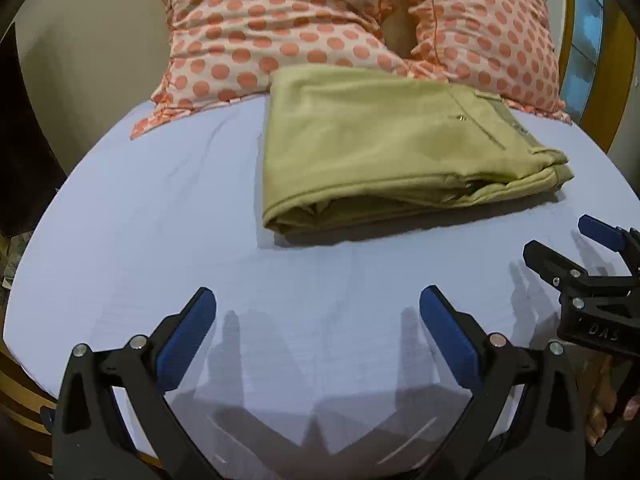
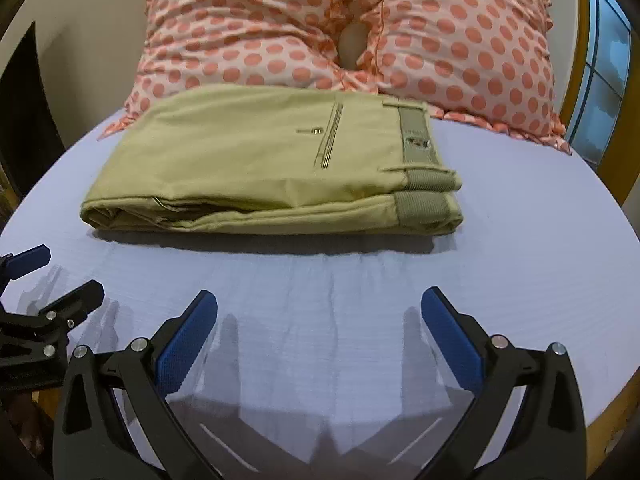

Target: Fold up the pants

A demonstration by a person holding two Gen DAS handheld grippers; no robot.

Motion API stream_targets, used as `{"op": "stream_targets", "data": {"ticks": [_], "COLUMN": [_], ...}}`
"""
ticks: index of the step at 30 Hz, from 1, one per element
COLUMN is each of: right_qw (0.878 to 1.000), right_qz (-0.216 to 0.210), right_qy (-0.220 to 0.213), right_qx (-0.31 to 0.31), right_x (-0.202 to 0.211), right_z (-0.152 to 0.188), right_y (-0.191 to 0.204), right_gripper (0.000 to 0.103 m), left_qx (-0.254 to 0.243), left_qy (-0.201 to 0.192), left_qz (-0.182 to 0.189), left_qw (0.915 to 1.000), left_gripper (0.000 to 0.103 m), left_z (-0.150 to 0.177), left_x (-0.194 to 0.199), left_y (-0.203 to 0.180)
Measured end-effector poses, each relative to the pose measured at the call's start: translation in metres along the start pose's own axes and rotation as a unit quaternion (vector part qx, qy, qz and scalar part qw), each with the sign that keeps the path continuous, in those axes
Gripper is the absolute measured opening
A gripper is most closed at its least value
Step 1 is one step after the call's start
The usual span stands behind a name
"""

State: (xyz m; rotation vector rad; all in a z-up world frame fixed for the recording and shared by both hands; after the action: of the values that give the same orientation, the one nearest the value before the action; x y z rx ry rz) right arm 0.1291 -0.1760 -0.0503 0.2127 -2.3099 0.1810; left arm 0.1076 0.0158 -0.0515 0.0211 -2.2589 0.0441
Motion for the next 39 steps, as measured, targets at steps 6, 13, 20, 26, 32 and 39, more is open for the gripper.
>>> {"op": "stream_targets", "data": {"ticks": [6,13,20,26,32,39], "right_qw": [1.000,1.000,1.000,1.000,1.000,1.000], "right_qz": [-0.002,0.000,-0.001,-0.001,-0.001,-0.001], "right_qy": [0.007,0.007,0.010,0.009,0.010,0.010], "right_qx": [-0.005,-0.007,-0.006,-0.006,-0.006,-0.006], "right_x": [-0.0059,-0.0049,-0.0049,-0.0048,-0.0045,-0.0046], "right_z": [0.0053,0.0055,0.0051,0.0051,0.0049,0.0049], "right_y": [0.0041,0.0027,0.0010,0.0010,0.0014,0.0013], "right_gripper": [0.102,0.102,0.102,0.102,0.102,0.102], "left_qx": [0.013,0.012,0.012,0.012,0.012,0.013], "left_qy": [0.004,-0.012,-0.016,-0.016,-0.016,-0.016], "left_qz": [0.018,0.020,0.020,0.020,0.020,0.019], "left_qw": [0.9998,0.9997,0.9996,0.9996,0.9996,0.9996], "left_gripper": [0.101,0.101,0.101,0.101,0.101,0.101], "left_z": [0.0043,0.0064,0.0057,0.0058,0.0056,0.0057], "left_x": [-0.0086,-0.0072,-0.0075,-0.0075,-0.0076,-0.0075], "left_y": [0.0018,-0.0002,-0.0002,0.0001,0.0003,-0.0005]}}
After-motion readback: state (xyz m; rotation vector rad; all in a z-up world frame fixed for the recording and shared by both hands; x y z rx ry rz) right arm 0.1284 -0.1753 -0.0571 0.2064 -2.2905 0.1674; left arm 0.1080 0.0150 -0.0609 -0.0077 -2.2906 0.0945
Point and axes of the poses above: each gripper's, at about its wrist camera, not at the fingertips, and x roughly against the way its jaws point, y to its left, z to its underside, the point moved 9 cm from there along -x, roughly the way its jaws point, and after that the axes turned 7 degrees about x, right-handed, at the moved point
